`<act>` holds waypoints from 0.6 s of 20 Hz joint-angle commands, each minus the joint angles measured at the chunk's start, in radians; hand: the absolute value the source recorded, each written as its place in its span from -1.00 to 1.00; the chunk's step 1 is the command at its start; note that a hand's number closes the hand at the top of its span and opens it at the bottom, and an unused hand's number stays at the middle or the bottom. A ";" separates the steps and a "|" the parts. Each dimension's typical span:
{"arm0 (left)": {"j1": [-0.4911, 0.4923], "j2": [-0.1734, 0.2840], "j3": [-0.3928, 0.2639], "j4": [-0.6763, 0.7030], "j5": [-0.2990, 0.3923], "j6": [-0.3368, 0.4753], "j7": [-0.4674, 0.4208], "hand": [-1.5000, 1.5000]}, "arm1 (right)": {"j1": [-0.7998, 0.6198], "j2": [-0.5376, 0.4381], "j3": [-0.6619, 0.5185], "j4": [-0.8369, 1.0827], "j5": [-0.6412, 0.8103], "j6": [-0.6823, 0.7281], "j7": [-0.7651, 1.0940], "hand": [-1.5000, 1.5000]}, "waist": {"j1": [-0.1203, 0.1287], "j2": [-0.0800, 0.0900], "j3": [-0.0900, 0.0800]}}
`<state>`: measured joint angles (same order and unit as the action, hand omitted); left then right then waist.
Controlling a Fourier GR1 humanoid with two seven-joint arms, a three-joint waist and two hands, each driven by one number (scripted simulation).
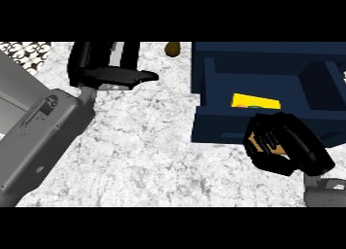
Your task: Pick up the cup, place it into the drawer and close the drawer
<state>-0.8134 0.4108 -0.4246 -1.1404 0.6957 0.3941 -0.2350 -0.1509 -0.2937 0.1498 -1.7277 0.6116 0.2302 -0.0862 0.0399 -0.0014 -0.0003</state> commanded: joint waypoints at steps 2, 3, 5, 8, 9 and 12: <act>0.132 0.064 0.026 -0.097 0.013 -0.057 -0.006 -1.00 | -0.078 0.001 0.088 0.216 0.214 -0.114 -0.057 1.00 | 0.002 0.004 0.000; 0.165 0.110 0.039 -0.136 0.028 -0.078 0.013 -1.00 | -0.096 0.011 0.090 0.277 0.242 -0.149 -0.064 1.00 | 0.017 0.003 0.001; 0.196 0.099 0.053 -0.157 0.010 -0.053 -0.016 -1.00 | -0.196 0.013 0.086 0.401 0.270 -0.147 -0.076 1.00 | 0.011 0.005 0.001; 0.199 0.142 0.113 -0.115 0.031 -0.137 -0.016 -1.00 | -0.273 0.080 0.109 0.596 0.328 -0.249 -0.135 1.00 | -0.005 0.010 0.001; 0.288 0.115 0.083 -0.194 0.013 -0.110 -0.058 -1.00 | -0.272 0.057 0.058 0.679 0.305 -0.291 -0.197 1.00 | 0.004 0.008 0.001; 0.266 0.170 0.132 -0.215 0.016 -0.137 0.033 -1.00 | -0.418 0.104 0.023 0.847 0.317 -0.303 -0.195 1.00 | -0.010 0.006 0.001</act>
<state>-0.5772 0.5475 -0.3234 -1.3067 0.7182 0.2770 -0.2395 -0.4485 -0.2232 0.2030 -1.0932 0.8994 -0.0168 -0.2342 0.0384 0.0053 0.0007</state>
